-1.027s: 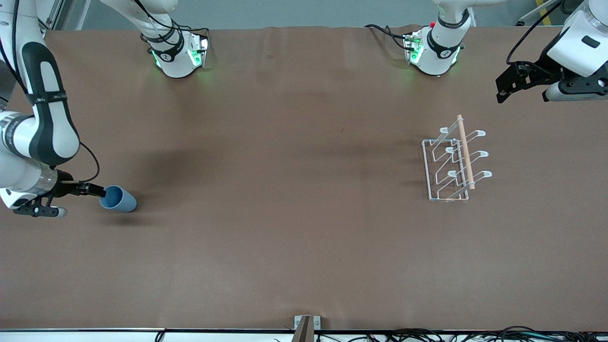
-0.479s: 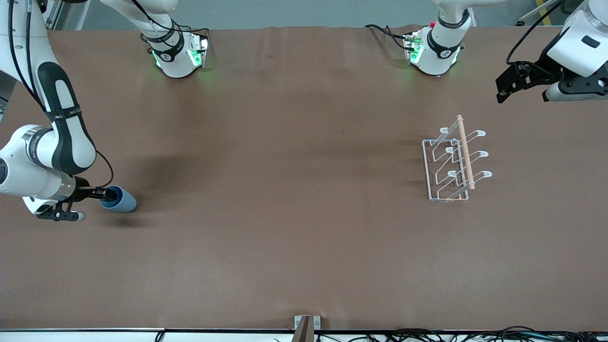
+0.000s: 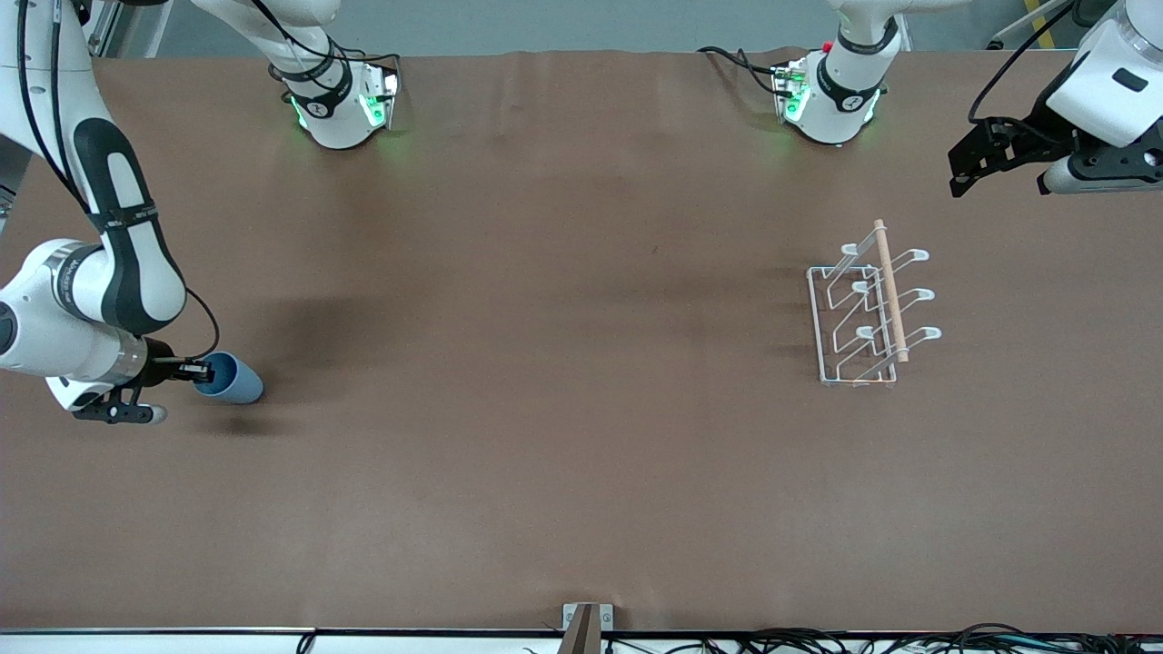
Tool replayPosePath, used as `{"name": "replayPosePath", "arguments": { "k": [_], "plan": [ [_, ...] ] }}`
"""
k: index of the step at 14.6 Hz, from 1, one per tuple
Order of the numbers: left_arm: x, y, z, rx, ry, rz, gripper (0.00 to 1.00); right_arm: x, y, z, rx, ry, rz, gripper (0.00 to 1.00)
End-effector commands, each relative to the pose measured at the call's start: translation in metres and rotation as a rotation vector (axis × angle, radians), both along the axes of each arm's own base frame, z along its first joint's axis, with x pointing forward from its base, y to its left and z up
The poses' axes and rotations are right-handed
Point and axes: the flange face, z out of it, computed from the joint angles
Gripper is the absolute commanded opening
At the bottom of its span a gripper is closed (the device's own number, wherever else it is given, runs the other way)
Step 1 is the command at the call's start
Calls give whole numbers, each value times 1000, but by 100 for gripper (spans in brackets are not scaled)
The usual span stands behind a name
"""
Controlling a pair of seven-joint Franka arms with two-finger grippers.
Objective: Hang cup on cup holder
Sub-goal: 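Reach the right gripper down to the blue cup and grasp it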
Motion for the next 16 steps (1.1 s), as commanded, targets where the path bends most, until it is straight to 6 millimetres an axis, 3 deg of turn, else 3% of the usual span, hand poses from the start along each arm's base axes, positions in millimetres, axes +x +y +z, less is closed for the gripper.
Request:
{"name": "replayPosePath", "arguments": {
  "k": [1,4,7,10,12,16],
  "plan": [
    [2,-2,4,-13,-1,-19,100,0,10,37,20,-10,19,1],
    [2,-2,4,-13,-1,-19,100,-2,42,96,56,-36,56,1],
    [1,-7,7,-17,-7,-24,100,-11,99,141,251,-22,40,1],
    [4,-35,15,-38,-23,-80,100,-17,160,176,438,9,52,0],
    [14,-56,5,-145,13,-108,100,-22,192,193,598,26,36,0],
    [10,-118,-2,-198,16,-219,100,-34,247,209,884,112,37,0]
  ]
}}
